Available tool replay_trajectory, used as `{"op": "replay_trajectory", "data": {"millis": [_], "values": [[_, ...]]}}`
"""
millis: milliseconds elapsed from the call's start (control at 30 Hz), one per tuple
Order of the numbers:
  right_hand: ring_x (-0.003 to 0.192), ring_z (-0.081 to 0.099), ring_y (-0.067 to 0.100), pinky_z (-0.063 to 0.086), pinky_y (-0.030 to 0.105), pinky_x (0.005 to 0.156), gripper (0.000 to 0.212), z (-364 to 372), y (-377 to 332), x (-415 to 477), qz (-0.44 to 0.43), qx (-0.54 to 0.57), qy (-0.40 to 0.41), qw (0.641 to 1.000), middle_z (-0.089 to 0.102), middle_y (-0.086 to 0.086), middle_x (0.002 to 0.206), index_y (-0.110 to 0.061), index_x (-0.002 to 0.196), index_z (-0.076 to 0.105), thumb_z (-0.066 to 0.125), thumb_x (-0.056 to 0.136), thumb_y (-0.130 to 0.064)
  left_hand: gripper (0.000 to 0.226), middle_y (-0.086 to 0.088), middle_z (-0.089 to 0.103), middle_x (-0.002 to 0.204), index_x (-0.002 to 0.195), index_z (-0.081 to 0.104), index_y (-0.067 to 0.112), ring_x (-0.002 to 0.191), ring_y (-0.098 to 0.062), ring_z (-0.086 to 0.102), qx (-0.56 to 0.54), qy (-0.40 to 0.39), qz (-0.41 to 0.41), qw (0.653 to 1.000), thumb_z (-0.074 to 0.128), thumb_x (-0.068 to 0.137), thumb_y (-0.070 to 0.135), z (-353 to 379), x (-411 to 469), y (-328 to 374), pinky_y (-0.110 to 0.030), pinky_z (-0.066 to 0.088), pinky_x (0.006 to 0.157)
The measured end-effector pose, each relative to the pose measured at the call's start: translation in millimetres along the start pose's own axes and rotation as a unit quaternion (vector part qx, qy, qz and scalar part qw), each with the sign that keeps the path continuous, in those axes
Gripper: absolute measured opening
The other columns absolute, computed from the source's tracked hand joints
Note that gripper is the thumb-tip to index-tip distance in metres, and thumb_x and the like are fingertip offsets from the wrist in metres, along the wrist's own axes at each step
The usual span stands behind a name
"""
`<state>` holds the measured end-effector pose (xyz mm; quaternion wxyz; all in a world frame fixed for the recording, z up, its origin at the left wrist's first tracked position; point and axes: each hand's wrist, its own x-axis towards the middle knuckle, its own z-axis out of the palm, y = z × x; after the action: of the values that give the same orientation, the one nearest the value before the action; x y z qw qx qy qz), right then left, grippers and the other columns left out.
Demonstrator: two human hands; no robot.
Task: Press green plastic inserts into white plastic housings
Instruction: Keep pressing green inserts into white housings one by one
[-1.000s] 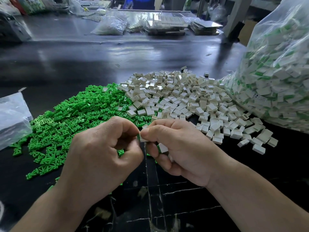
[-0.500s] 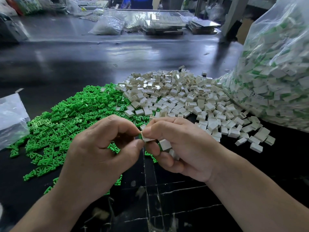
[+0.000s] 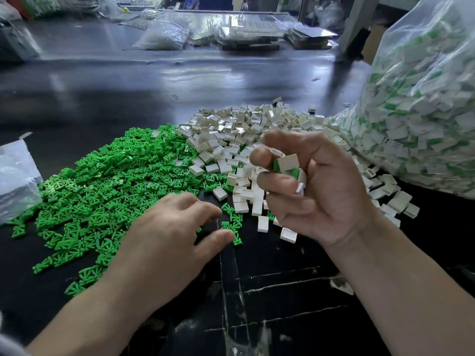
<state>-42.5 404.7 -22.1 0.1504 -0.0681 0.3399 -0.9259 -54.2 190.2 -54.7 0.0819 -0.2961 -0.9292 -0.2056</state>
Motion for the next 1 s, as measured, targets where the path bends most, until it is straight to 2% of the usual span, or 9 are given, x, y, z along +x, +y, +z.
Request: {"op": "replay_trajectory", "data": {"millis": [67,133,333,500,600,733,833,933,1000], "values": [[0.043,0.053,0.007,0.035,0.015,0.029,0.007,-0.3,0.4,0.9,0.008,-0.099,0.049,0.994,0.061,0.004,0.074,-0.012,0.088,0.063,0.067,0.082,-0.014,0.046,0.011,0.064,0.096,0.109,0.071,0.028,0.092,-0.015,0.058,0.052,-0.02,0.026,0.998,0.052,0.085,0.062,3.6,0.8,3.5,-0.033,0.049,0.074],[0.041,0.049,0.01,0.034,0.017,0.032,0.005,-2.1,0.5,-0.8,0.008,-0.302,0.139,0.943,0.06,0.005,0.067,-0.012,0.089,0.07,0.066,0.089,-0.009,0.037,0.008,0.065,0.092,0.104,0.074,0.027,0.089,-0.019,0.059,0.083,-0.026,0.046,0.995,0.058,0.086,0.055,5.2,3.1,4.7,-0.035,0.049,0.073],[0.053,0.057,0.001,0.042,0.014,0.046,0.011,1.9,3.9,-10.6,0.026,-0.749,0.185,0.635,0.06,-0.015,0.062,-0.031,0.091,0.073,0.068,0.091,-0.04,0.025,0.01,0.061,0.087,0.088,0.07,0.027,0.084,-0.017,0.055,0.079,-0.028,0.047,0.995,0.059,0.085,0.049,6.8,4.2,2.4,-0.034,0.047,0.072],[0.088,0.065,0.022,0.056,0.036,0.073,0.026,3.2,24.9,0.3,0.054,-0.87,0.147,0.467,0.07,-0.004,0.096,-0.035,0.122,0.059,0.056,0.097,-0.045,0.026,0.015,0.061,0.079,0.086,0.065,0.028,0.074,-0.01,0.057,0.029,0.004,0.005,1.0,0.052,0.083,0.05,0.6,5.5,4.8,-0.027,0.041,0.065],[0.091,0.066,0.026,0.051,0.034,0.065,0.033,-1.8,30.5,5.9,0.021,-0.892,0.135,0.431,0.071,-0.003,0.099,-0.038,0.132,0.052,0.053,0.098,-0.041,0.014,0.019,0.06,0.067,0.085,0.06,0.034,0.071,0.001,0.058,-0.079,0.038,-0.067,0.994,0.062,0.079,0.046,-3.8,4.3,3.6,-0.013,0.04,0.054],[0.09,0.068,0.029,0.053,0.036,0.065,0.033,-6.8,40.4,14.7,-0.048,-0.9,0.116,0.417,0.073,-0.002,0.097,-0.031,0.131,0.053,0.052,0.099,-0.039,0.012,0.028,0.062,0.089,0.084,0.058,0.035,0.077,0.011,0.058,-0.15,0.064,-0.092,0.982,0.067,0.076,0.036,-3.6,2.8,4.1,-0.002,0.041,0.066],[0.092,0.067,0.031,0.043,0.035,0.063,0.04,-7.0,46.3,24.3,-0.06,-0.901,0.115,0.414,0.074,0.002,0.102,-0.029,0.14,0.048,0.05,0.101,-0.038,0.019,0.022,0.065,0.076,0.093,0.063,0.039,0.08,0.014,0.059,-0.181,0.084,-0.113,0.974,0.072,0.08,0.029,-3.4,2.0,0.0,0.001,0.041,0.064],[0.084,0.065,0.029,0.034,0.034,0.059,0.033,-5.2,48.7,29.4,-0.037,-0.909,0.129,0.394,0.073,0.002,0.1,-0.026,0.132,0.052,0.049,0.1,-0.034,0.012,0.022,0.069,0.089,0.095,0.066,0.036,0.082,0.008,0.062,-0.154,0.092,-0.096,0.979,0.066,0.084,0.029,-1.4,5.6,-2.9,-0.007,0.047,0.07],[0.072,0.054,0.026,0.029,0.032,0.054,0.018,-2.9,49.5,29.8,-0.019,-0.915,0.133,0.381,0.071,0.001,0.096,-0.024,0.115,0.057,0.052,0.098,-0.029,0.013,0.016,0.066,0.118,0.099,0.063,0.031,0.104,0.002,0.057,-0.09,0.064,-0.064,0.992,0.056,0.087,0.032,2.9,11.5,-1.4,-0.023,0.043,0.091]]}}
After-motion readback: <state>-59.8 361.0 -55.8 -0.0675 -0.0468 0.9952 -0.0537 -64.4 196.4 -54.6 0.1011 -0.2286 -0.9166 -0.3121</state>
